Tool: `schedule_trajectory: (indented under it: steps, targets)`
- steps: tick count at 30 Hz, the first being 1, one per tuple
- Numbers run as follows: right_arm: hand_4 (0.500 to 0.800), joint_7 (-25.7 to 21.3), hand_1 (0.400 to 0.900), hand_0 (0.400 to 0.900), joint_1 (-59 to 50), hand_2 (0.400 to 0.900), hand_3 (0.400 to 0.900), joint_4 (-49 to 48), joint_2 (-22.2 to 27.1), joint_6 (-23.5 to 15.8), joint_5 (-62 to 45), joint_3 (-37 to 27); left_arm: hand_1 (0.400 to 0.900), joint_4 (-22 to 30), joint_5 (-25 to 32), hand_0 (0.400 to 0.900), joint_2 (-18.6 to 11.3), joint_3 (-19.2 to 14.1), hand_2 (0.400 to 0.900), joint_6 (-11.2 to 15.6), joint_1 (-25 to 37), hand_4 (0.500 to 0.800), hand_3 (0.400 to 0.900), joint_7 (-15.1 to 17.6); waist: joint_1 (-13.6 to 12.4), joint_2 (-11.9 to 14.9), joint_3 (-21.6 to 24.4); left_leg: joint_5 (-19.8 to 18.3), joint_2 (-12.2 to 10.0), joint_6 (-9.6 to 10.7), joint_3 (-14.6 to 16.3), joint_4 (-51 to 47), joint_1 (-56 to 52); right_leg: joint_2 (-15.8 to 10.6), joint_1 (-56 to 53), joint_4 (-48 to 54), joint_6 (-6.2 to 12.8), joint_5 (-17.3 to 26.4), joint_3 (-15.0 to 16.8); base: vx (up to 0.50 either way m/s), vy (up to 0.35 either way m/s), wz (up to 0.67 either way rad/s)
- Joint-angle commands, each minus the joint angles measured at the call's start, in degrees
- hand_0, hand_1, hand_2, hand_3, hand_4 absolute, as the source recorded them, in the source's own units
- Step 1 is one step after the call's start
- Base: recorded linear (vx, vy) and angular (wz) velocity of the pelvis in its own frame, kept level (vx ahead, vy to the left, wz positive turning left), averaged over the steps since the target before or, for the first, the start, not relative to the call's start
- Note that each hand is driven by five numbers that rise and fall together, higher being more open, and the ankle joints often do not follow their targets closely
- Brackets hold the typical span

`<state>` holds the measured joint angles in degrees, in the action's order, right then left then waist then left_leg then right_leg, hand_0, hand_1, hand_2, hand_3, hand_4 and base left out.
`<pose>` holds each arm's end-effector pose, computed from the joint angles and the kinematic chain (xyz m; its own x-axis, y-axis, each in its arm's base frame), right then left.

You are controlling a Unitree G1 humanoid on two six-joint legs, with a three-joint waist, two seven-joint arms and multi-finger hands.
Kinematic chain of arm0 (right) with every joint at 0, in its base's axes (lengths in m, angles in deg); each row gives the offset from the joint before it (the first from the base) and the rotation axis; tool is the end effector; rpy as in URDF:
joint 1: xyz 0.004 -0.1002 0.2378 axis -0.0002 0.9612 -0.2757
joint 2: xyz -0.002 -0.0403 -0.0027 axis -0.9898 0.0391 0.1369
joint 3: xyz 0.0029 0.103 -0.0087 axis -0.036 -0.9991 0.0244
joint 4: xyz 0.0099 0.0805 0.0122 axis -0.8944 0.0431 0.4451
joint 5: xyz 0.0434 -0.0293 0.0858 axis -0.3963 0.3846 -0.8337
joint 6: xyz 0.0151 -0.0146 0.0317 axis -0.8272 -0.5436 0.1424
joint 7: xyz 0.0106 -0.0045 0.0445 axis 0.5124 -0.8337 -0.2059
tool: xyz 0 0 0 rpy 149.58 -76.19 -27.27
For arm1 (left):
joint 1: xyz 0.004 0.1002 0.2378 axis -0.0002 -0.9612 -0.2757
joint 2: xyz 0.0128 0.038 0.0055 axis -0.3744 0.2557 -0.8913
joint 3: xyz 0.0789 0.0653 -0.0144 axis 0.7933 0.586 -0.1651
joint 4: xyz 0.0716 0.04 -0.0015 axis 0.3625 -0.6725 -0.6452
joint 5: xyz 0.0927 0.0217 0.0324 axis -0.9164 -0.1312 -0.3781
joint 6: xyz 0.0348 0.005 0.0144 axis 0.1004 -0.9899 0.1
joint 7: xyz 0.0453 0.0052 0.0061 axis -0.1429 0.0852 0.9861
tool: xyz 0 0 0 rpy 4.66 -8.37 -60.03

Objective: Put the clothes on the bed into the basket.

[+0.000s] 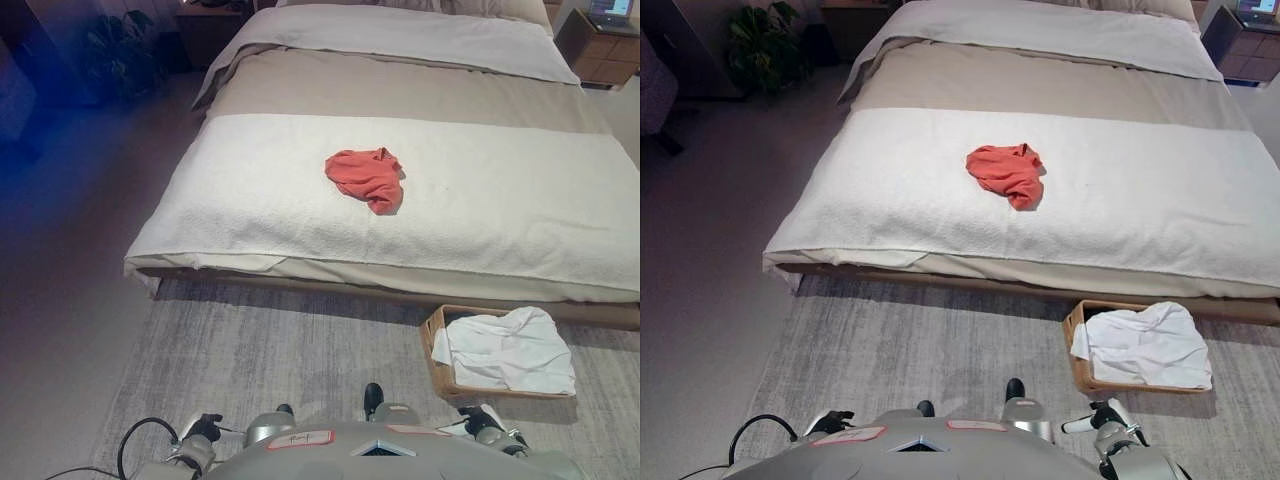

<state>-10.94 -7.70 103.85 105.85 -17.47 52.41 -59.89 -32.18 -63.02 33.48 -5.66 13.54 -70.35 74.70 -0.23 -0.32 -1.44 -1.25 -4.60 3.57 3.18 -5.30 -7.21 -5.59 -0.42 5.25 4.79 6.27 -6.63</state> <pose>0.0333 -0.2506 -0.1157 0.1673 -0.4241 -0.8900 -0.4011 0.7954 -0.4544 0.0252 0.2298 -0.1221 0.1691 0.3489 -0.9218 0.3572 0.8500 0.3872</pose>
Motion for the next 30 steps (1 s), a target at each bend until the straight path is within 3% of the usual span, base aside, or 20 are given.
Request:
schedule_trajectory:
  steps: [1, 15, 30]
  targets:
    - [0.800, -2.90, 0.900, 0.900, -4.37, 0.900, 0.900, 1.14, 3.00, 0.13, -1.12, 1.70, 0.900, -2.87, 1.66, 0.900, -2.57, -1.29, 0.900, -0.04, 2.90, 0.800, 0.900, 2.11, 1.03, 0.77, -1.82, 0.39, 3.75, -0.90, -0.10, 0.30, 1.32, 1.69, -5.82, -0.25, 1.06, -5.85, -2.57, 0.00, 0.000, 0.00]
    - [0.800, -4.98, 0.900, 0.900, -4.74, 0.900, 0.900, 0.33, 5.46, 0.43, 3.76, 2.86, 0.900, -1.91, 4.89, 0.900, -4.04, -3.33, 0.900, 0.65, 3.72, 0.800, 0.900, 3.35, 1.10, 1.27, -2.66, 0.67, 3.30, -0.49, -0.16, 0.30, 1.60, 2.10, -5.42, -0.25, 0.89, -5.69, -2.76, 0.00, -0.005, 0.00]
    - [0.800, -5.27, 0.900, 0.900, -4.89, 0.900, 0.900, 1.45, 5.78, 0.75, 2.97, 2.47, 0.900, -1.20, 6.08, 0.900, -2.76, -1.61, 0.900, 0.59, 5.68, 0.800, 0.900, 3.49, 1.89, 1.79, -3.23, 1.33, 2.14, 0.30, -0.44, 0.30, 1.93, 3.21, -4.93, -0.56, 0.09, -6.28, -3.20, 0.01, -0.033, 0.02]
